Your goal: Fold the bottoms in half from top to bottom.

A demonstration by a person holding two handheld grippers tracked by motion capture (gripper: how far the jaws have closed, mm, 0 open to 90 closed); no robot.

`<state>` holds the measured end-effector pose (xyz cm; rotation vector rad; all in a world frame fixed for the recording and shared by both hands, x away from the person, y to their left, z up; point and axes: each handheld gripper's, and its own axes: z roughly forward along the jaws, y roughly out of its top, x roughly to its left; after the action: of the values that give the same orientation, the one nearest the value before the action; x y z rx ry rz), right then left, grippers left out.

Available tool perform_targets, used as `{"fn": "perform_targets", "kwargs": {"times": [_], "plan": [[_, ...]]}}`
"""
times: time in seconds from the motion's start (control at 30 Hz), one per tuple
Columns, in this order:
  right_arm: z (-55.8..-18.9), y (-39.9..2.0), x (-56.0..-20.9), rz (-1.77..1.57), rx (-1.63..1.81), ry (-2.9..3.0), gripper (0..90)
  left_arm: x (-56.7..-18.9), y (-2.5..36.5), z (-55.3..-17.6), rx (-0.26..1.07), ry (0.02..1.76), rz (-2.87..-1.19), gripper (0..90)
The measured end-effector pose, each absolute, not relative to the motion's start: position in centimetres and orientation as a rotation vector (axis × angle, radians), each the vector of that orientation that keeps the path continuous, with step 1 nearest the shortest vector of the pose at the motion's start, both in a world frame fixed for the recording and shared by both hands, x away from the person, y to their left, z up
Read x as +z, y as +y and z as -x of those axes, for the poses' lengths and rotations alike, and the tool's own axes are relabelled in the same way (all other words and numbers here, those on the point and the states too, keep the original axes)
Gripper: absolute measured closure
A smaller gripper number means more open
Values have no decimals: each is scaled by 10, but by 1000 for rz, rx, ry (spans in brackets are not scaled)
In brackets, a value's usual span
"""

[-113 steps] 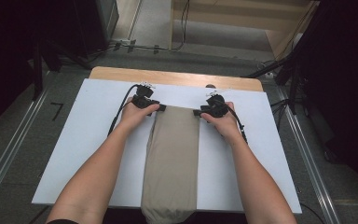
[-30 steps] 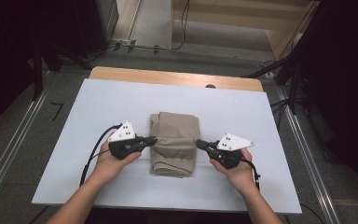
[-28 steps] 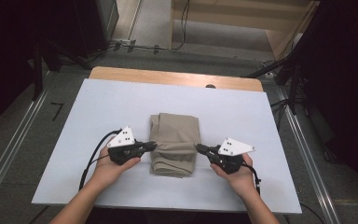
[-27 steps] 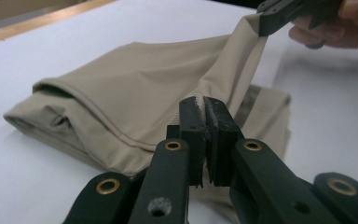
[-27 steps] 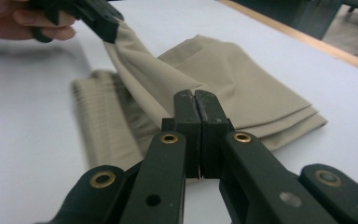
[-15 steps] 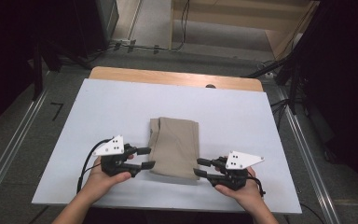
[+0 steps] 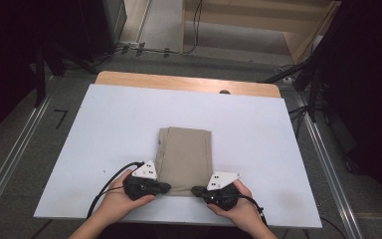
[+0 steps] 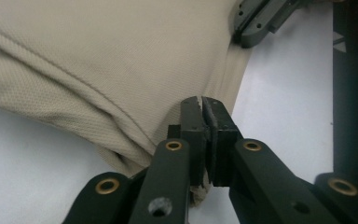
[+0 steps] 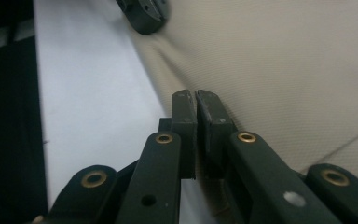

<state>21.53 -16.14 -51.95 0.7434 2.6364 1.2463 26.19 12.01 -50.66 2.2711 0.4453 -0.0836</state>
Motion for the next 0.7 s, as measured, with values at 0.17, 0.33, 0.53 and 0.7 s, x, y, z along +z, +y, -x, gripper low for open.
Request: {"fn": "perform_targets", "kwargs": {"times": [0.17, 0.33, 0.53, 0.7], "plan": [[-215, -172, -509, -747, 1389, 2604, 754, -495, 130, -266, -91, 426, -2124, 662], [-225, -188, -493, -800, 1427, 2494, 575, -480, 140, -282, -12, 480, -2046, 453], [-233, -212, -489, -901, 1428, 2376, 303, -477, 155, -286, 52, 507, -1993, 118], [-230, -241, -492, -975, 1439, 2288, 203, -476, 179, -282, 100, 518, -1934, 82]]}}
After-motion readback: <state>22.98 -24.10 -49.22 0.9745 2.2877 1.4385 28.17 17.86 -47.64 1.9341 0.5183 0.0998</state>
